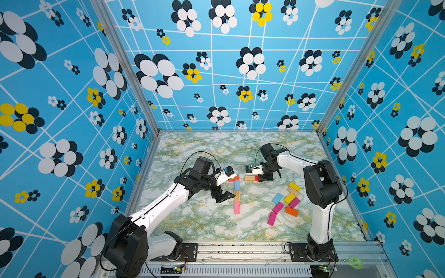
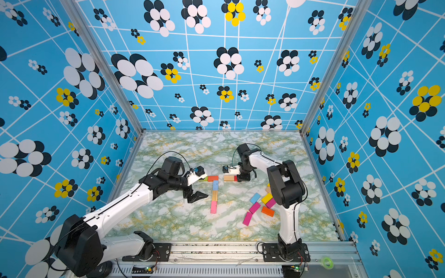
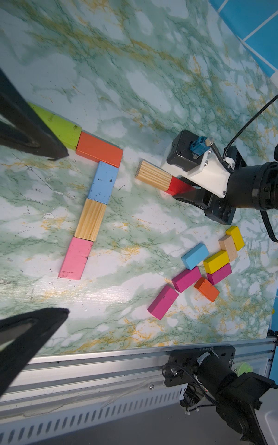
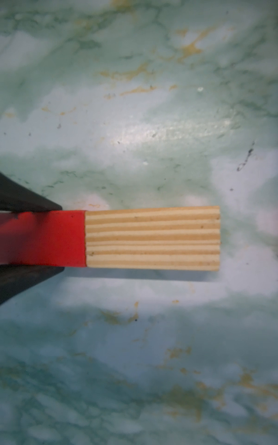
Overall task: Assemble the number 7 with building blocks
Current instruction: Assemble the building block at the center of the board.
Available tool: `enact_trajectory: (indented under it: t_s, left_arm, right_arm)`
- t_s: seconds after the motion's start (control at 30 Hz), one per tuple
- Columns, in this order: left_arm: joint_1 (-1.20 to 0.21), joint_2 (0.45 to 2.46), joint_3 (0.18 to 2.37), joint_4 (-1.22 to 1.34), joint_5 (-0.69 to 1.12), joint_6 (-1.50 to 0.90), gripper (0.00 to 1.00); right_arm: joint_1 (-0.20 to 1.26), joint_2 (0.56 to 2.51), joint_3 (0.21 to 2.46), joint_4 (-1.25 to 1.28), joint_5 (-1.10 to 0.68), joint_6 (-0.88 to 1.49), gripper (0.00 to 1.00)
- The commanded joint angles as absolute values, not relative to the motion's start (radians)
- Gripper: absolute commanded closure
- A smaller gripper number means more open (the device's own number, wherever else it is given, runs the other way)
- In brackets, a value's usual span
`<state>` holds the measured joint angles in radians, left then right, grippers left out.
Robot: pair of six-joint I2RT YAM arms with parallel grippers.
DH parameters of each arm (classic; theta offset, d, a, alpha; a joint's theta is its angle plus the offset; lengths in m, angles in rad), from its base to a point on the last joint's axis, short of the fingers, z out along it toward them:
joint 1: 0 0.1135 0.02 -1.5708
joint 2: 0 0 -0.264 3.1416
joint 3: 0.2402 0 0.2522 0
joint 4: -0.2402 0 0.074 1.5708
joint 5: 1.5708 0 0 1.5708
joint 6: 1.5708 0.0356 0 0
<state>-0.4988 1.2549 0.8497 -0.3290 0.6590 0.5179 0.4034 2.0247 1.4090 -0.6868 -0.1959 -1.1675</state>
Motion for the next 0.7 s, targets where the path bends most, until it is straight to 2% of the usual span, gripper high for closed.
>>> enact_trajectory:
  t_s: [0.0, 0.1, 0.17, 0.3, 0.53, 0.67]
  left_arm:
    - [-0.505, 1.265, 0.852, -0.353, 0.678, 0.533, 0.01]
    - [-0.505, 1.265, 0.852, -0.353, 0.676, 0.534, 0.01]
    - [-0.505, 1.266, 0.852, -0.353, 0.676, 0.534, 0.01]
    - [-0.505, 1.265, 0.851, -0.354, 0.673, 0.534, 0.01]
    - [-0.505, 1.265, 0.851, -0.354, 0.67, 0.535, 0.01]
    - [-0.506, 1.267, 0.851, -0.354, 0.668, 0.534, 0.01]
  right_arm:
    - [0.41, 2.059, 1.419, -0.719, -0.207, -1.172, 0.73]
    - [0.411, 2.059, 1.416, -0.72, -0.207, -1.172, 0.7]
    - [0.411, 2.058, 1.414, -0.717, -0.206, -1.173, 0.62]
    - [0.413, 2.056, 1.408, -0.714, -0.202, -1.172, 0.54]
    - [0.412, 2.042, 1.385, -0.681, -0.196, -1.164, 0.3]
    - [0.408, 1.979, 1.358, -0.621, -0.206, -1.12, 0.25]
